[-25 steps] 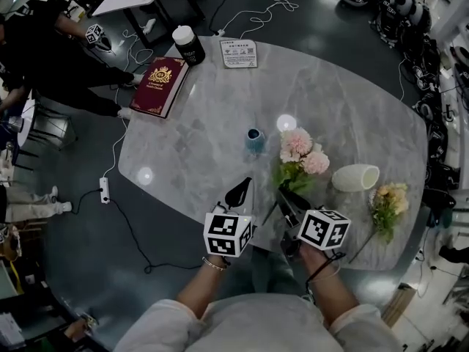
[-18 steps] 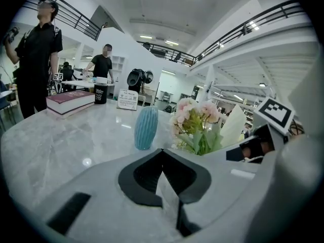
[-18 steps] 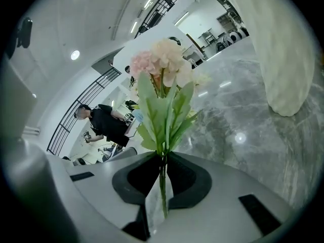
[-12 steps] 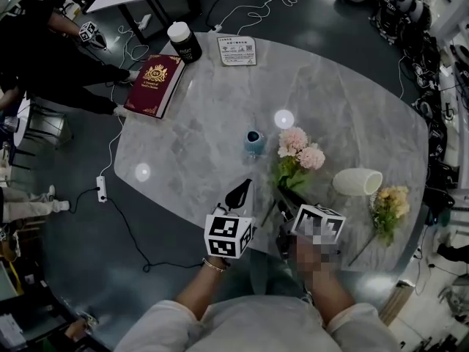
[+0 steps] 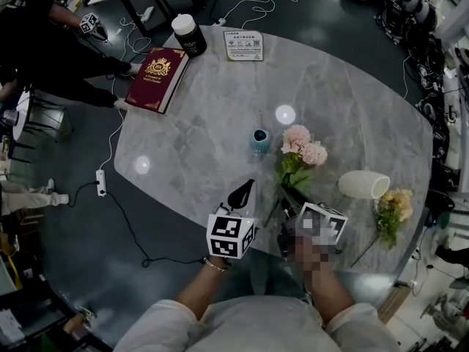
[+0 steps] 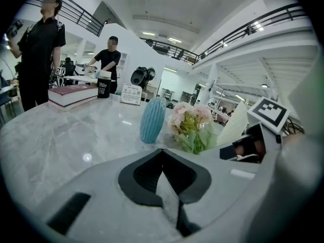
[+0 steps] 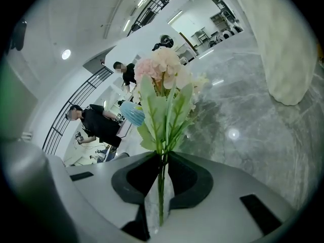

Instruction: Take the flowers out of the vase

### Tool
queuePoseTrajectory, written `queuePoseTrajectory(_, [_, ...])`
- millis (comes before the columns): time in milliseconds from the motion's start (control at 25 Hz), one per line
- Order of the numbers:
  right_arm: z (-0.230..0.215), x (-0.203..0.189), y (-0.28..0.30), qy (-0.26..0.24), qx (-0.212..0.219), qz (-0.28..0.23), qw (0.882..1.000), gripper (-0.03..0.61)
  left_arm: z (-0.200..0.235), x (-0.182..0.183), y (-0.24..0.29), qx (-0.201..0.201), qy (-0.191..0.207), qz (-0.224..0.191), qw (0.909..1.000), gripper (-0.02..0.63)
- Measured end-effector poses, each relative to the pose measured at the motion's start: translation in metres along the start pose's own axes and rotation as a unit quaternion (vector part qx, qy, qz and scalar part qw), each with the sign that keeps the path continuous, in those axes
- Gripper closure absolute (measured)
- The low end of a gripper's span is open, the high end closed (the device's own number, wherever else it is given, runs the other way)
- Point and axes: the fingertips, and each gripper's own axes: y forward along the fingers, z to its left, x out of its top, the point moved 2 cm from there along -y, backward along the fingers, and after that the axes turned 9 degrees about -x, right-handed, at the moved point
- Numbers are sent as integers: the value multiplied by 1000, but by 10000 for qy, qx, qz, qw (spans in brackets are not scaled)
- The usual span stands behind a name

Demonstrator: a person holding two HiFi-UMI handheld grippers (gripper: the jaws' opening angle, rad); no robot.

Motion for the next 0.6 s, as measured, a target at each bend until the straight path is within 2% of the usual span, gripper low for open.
queuePoseTrajectory(600, [-1,-3,7,21,-21,8,10000,520,8,-6,3,-44,-30,112,9999,606])
